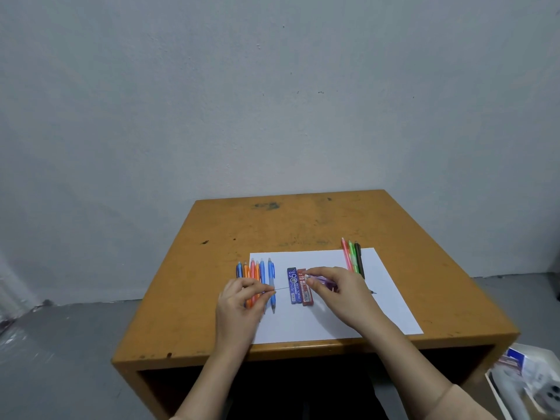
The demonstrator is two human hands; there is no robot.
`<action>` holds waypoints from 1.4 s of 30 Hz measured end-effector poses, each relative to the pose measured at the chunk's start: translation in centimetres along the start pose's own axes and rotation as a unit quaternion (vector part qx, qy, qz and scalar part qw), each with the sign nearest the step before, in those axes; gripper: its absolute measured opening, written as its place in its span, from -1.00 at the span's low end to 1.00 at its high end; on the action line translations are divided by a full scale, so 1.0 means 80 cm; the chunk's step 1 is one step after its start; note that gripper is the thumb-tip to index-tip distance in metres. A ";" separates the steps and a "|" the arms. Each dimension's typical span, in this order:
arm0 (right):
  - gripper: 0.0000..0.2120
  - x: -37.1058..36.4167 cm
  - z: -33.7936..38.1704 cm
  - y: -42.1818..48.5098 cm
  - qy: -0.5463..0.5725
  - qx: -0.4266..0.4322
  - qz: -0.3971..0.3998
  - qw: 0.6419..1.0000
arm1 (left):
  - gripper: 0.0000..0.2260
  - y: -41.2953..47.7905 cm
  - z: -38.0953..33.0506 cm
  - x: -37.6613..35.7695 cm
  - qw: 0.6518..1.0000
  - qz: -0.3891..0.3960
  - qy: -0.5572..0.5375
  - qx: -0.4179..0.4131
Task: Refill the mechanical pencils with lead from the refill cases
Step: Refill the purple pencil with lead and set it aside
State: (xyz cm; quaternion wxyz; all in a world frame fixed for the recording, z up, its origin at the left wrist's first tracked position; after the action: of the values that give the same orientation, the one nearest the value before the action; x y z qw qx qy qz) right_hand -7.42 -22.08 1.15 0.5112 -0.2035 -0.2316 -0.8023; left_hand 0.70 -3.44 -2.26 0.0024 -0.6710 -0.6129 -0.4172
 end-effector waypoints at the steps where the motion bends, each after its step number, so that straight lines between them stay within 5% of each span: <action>1: -0.68 -0.001 -0.001 0.000 -0.009 0.003 -0.008 1.000 | -0.84 0.000 0.002 -0.001 1.000 -0.002 -0.005 0.001; 9: -0.75 -0.007 -0.011 -0.001 -0.076 0.033 -0.043 0.996 | -0.82 -0.004 0.007 0.001 0.999 -0.025 -0.028 -0.010; 42: -0.80 -0.019 -0.005 -0.001 -0.056 0.055 -0.021 0.997 | -0.83 -0.007 0.006 0.000 0.998 -0.028 -0.019 -0.045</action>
State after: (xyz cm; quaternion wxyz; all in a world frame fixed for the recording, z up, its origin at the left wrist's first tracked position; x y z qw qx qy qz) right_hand -6.93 -21.19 -0.07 0.4907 -0.2143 -0.3079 -0.7865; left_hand 0.50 -3.00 -2.88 -0.0512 -0.6611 -0.6115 -0.4317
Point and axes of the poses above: each hand's wrist, its own y-axis towards the middle knuckle, its own x-axis out of the back of the hand, z = x × y, the point moved 6 cm from there along y, towards the middle knuckle, and after that the axes turned 11 degrees about y, right-handed, at the moved point
